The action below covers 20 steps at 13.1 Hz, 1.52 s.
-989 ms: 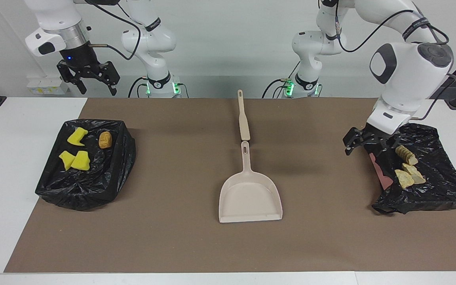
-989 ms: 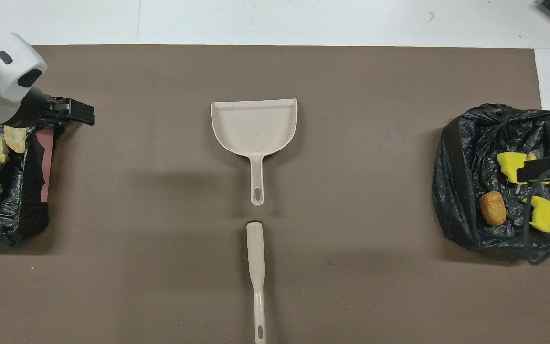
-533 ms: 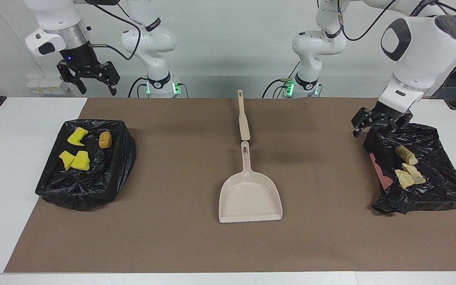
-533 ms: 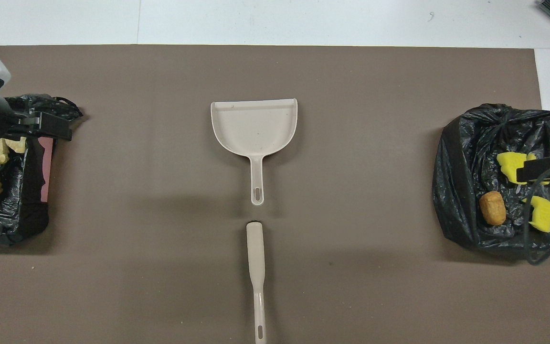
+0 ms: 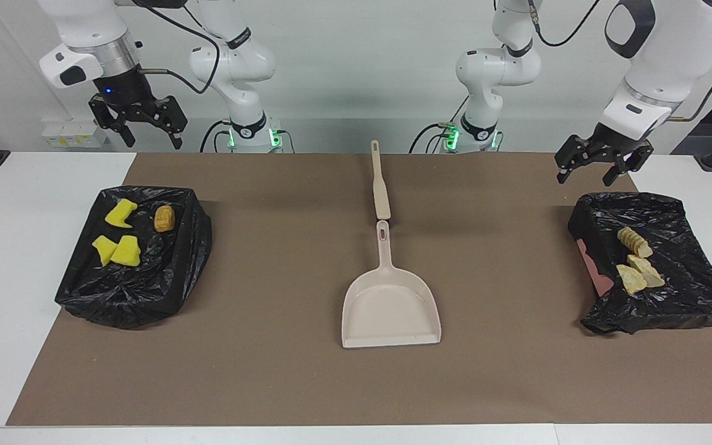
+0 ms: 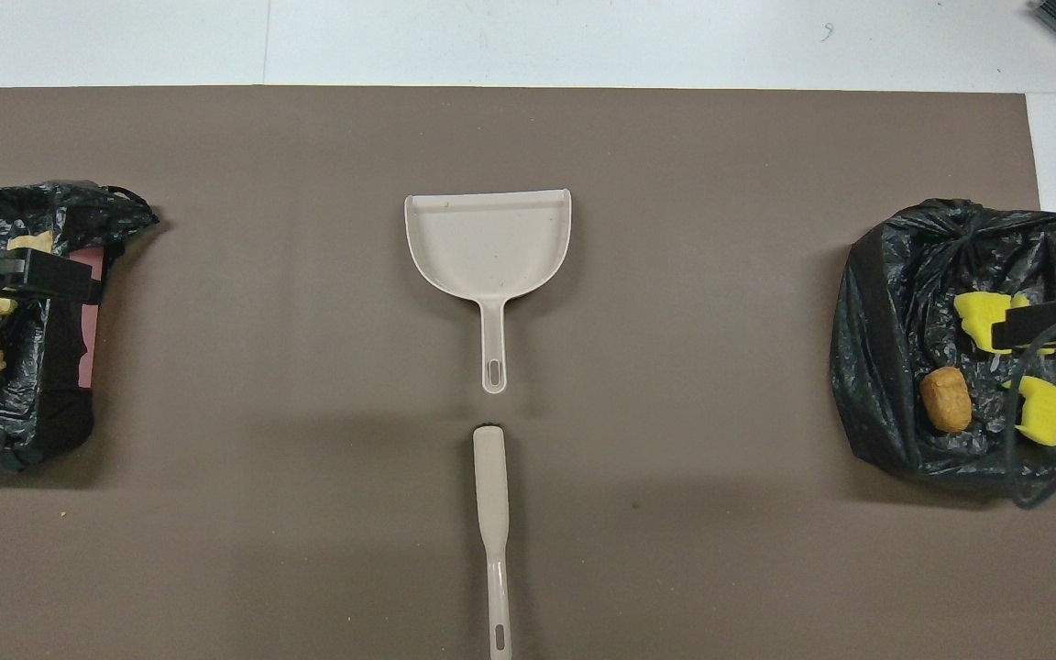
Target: Sweep and dump trash in bin
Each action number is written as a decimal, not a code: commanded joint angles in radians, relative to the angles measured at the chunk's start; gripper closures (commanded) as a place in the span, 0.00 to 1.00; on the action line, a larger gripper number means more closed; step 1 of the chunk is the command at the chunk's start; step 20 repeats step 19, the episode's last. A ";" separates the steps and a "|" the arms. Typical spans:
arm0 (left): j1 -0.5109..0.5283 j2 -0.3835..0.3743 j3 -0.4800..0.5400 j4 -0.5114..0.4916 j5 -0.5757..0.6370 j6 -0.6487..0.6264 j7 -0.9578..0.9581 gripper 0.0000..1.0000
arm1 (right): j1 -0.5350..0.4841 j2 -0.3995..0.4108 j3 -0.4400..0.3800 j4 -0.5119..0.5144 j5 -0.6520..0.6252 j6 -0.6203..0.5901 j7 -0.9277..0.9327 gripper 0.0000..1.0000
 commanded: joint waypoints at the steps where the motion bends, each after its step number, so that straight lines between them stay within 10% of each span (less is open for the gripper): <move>1: 0.013 -0.016 -0.006 -0.010 0.022 -0.034 0.017 0.00 | -0.009 0.010 0.001 0.020 0.022 -0.023 -0.026 0.00; 20: 0.004 0.015 -0.014 0.068 0.030 -0.165 0.015 0.00 | -0.009 0.010 0.001 0.020 0.022 -0.023 -0.026 0.00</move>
